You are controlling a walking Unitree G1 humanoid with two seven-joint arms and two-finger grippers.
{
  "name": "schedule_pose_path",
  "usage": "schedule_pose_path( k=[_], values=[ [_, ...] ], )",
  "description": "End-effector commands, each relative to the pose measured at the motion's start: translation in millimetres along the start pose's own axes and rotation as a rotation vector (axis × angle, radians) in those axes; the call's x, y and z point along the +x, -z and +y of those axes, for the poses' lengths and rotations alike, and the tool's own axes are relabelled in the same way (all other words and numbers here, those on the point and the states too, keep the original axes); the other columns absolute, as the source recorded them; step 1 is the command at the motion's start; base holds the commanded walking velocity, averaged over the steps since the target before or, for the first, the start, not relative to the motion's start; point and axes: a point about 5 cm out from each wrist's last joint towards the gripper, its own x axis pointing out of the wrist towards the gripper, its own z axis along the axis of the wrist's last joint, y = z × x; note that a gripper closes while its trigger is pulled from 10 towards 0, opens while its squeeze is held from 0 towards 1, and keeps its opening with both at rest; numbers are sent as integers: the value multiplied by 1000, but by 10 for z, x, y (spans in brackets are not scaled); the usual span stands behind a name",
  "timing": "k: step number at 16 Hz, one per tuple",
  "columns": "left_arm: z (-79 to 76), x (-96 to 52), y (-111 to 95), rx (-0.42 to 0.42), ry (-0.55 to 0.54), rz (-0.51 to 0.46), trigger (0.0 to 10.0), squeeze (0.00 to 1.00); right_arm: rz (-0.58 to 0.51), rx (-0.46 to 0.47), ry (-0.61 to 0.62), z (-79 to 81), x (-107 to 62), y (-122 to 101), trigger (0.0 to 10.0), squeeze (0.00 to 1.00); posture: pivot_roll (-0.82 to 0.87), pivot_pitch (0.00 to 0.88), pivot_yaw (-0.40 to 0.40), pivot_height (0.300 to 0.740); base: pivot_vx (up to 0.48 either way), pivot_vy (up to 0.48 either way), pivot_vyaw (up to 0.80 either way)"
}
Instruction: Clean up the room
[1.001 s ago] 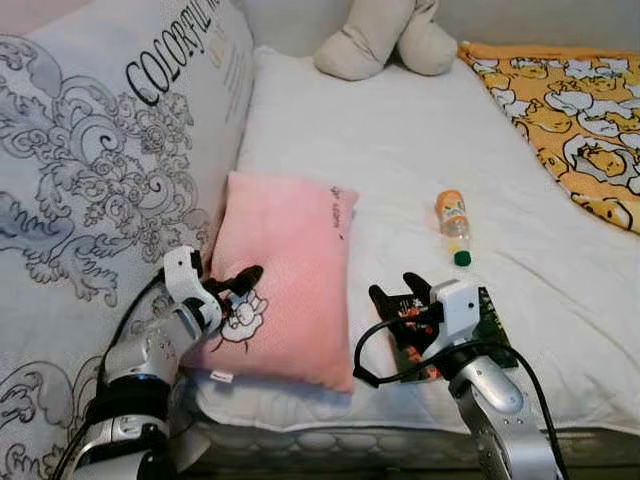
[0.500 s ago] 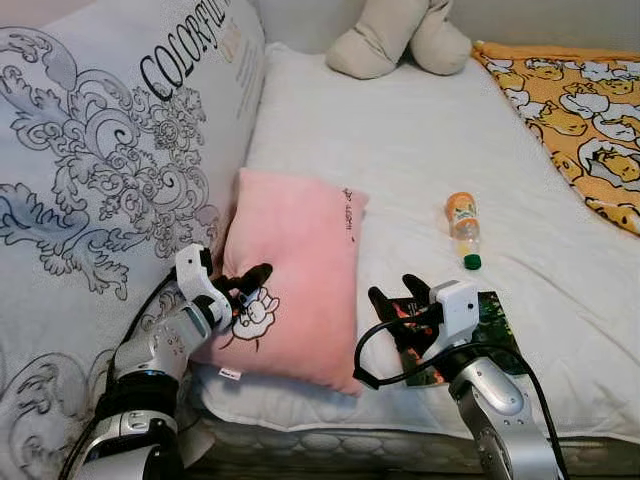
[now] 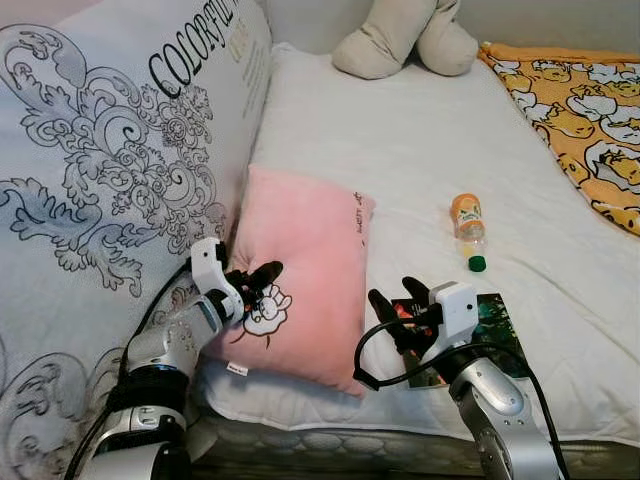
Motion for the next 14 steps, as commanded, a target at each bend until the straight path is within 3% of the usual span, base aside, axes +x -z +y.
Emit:
schedule_pose_path(
  k=[1, 3, 7, 11, 12, 14],
  values=[
    [-23, 16, 136, 5, 17, 58, 0, 0, -5, 3, -3, -4, -21, -27, 10000, 0, -135, 0, 13, 740, 0, 0, 0],
    [-47, 23, 128, -21, 32, 61, 0, 0, -4, 2, -3, -10, -21, -27, 10000, 0, -135, 0, 14, 740, 0, 0, 0],
    [-67, 35, 134, 47, 40, 62, 0, 0, -4, -1, 0, -26, -15, -34, 10000, 0, -139, 0, 15, 740, 0, 0, 0],
    [-157, 36, -124, 58, 65, -29, 0, 0, -4, -2, 1, -30, -5, -37, 10000, 0, -137, 0, 14, 740, 0, 0, 0],
    [-262, 24, -318, 86, 92, -92, 0, 0, -4, -4, 0, -32, 1, -39, 10000, 0, -135, 0, 14, 740, 0, 0, 0],
    [-337, -11, -486, 121, 106, -142, 0, 0, -3, -7, -1, -31, 3, -39, 10000, 0, -134, 0, 15, 740, 0, 0, 0]
  ],
)
